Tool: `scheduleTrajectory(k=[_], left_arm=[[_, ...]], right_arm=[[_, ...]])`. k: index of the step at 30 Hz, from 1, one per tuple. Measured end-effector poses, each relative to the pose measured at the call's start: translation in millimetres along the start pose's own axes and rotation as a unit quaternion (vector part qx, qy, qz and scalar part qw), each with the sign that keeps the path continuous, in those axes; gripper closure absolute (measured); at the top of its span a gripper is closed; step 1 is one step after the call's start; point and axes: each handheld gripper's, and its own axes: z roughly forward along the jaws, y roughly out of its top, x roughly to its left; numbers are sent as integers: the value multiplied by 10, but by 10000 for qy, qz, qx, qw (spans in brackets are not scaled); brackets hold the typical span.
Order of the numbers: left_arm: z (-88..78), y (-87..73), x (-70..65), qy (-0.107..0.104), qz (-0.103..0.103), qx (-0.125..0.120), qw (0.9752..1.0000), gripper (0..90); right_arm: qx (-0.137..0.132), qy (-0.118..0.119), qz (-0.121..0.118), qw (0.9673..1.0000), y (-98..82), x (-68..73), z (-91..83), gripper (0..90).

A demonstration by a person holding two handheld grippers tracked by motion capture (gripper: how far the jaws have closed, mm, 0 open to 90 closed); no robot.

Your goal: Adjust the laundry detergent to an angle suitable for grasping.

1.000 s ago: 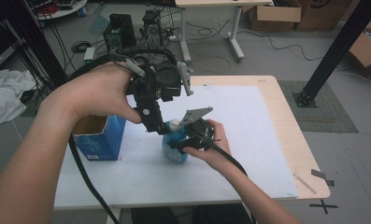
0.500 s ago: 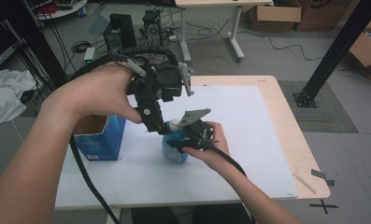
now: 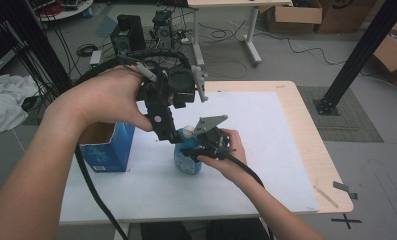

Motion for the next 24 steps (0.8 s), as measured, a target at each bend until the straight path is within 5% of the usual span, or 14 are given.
scheduleTrajectory(k=[9, 19, 24], left_arm=[[3, -19, 3, 5, -3, -36, 10000, 157], [0, -23, 1, 11, 0, -33, 10000, 157], [3, -30, -2, 13, -13, 0, 10000, 157]], right_arm=[[-132, 413, -320, 9985, 28, -112, -96, 440], [-279, 1328, -699, 9883, 14, -249, -139, 440], [-316, 1454, -863, 9851, -22, -289, -130, 440]])
